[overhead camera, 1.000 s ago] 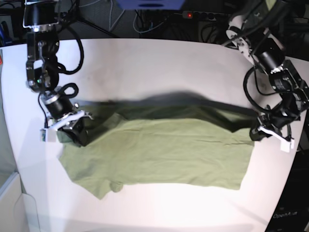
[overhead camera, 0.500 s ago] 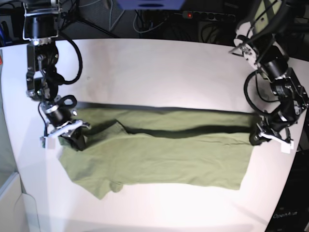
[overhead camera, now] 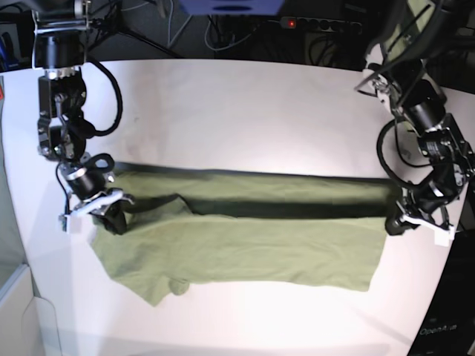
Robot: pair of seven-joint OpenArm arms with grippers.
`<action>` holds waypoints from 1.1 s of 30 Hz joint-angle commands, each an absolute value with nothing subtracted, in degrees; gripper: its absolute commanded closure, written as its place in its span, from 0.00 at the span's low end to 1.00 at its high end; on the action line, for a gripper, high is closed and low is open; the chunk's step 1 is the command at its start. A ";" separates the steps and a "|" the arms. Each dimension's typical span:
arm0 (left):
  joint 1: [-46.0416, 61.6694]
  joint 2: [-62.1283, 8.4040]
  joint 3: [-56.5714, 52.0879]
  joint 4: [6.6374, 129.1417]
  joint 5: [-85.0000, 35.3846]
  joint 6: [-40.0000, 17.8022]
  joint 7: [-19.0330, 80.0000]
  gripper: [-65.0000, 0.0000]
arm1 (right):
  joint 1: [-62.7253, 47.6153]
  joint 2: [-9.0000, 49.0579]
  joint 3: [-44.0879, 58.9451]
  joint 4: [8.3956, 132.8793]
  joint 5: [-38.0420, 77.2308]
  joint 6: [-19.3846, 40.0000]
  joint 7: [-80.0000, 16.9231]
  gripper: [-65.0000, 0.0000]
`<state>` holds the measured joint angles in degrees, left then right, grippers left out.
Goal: Fold the T-shirt properly
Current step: 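Lift both shoulder corners and fold them over toward the hem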
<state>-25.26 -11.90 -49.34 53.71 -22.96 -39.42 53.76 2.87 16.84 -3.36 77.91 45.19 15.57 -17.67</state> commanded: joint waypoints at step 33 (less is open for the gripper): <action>-24.48 -12.53 -49.27 54.64 -24.31 -40.00 53.05 0.47 | -0.92 17.54 -2.68 78.11 45.76 16.22 -16.31 0.46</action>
<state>-22.90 -11.70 -49.32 53.76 -23.14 -39.42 53.93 -1.91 16.82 -3.01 77.34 45.21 15.73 -17.58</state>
